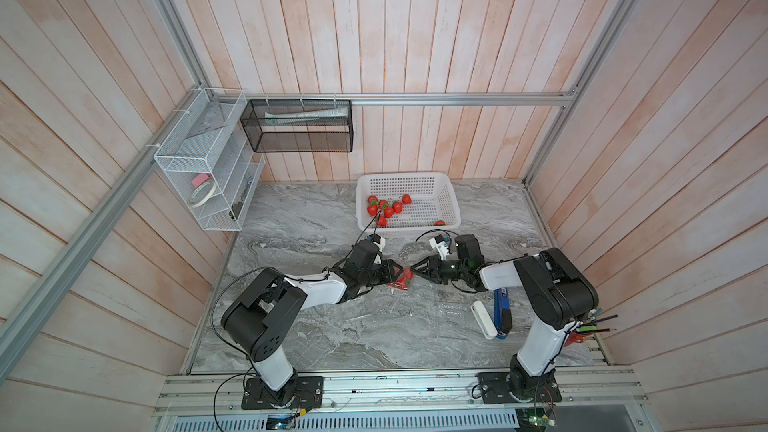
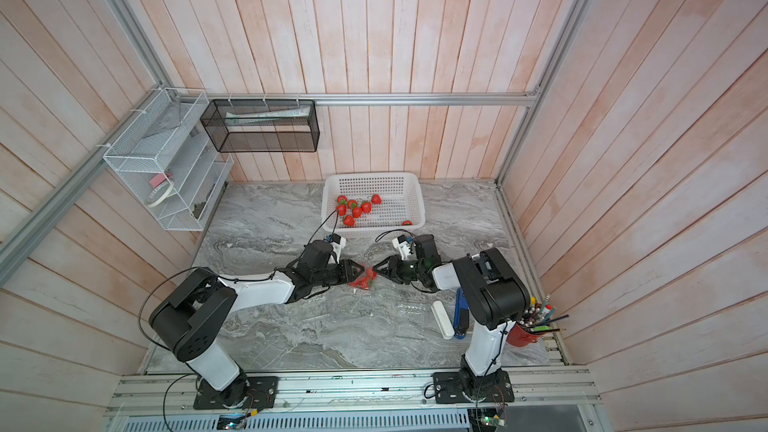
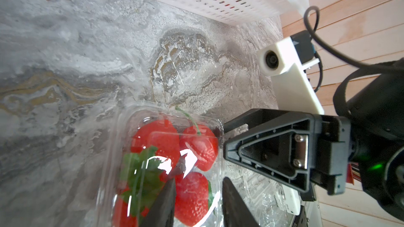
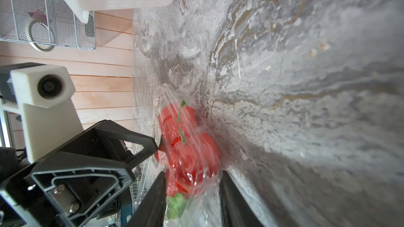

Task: Pack strawberries into containers
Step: Close the packing box at the center of the board.

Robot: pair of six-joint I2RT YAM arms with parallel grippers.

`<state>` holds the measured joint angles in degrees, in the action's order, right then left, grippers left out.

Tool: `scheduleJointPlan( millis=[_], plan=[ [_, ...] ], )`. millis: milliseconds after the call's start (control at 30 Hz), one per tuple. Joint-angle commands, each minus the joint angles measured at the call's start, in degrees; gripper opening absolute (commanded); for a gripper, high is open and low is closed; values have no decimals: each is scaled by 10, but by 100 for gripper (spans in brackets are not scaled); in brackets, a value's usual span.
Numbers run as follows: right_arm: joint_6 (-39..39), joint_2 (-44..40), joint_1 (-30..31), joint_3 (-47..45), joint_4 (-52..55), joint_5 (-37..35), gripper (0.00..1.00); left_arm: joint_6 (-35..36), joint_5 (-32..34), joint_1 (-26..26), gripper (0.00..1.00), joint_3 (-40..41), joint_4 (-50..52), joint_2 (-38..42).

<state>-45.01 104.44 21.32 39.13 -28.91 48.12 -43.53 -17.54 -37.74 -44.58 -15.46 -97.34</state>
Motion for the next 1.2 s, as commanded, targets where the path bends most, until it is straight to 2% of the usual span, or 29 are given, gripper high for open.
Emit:
scheduleJointPlan(
  millis=[0,133,900,1033,1133,1167],
  plan=[
    [-9,11,1,-5,-23,10,35,5,1,-4,38,-7,21,-18],
    [-11,12,1,-4,-26,11,28,5,1,-4,38,-7,22,-19],
    [-14,19,1,-14,-30,9,15,7,0,-4,38,-10,20,-24],
    [-16,17,1,-14,-31,9,23,8,1,-4,38,-10,20,-25],
    [-14,6,1,-15,-24,7,40,7,2,-4,38,-10,20,-26],
    [-12,1,1,-15,-18,5,43,7,1,-4,38,-10,19,-27]
  ],
)
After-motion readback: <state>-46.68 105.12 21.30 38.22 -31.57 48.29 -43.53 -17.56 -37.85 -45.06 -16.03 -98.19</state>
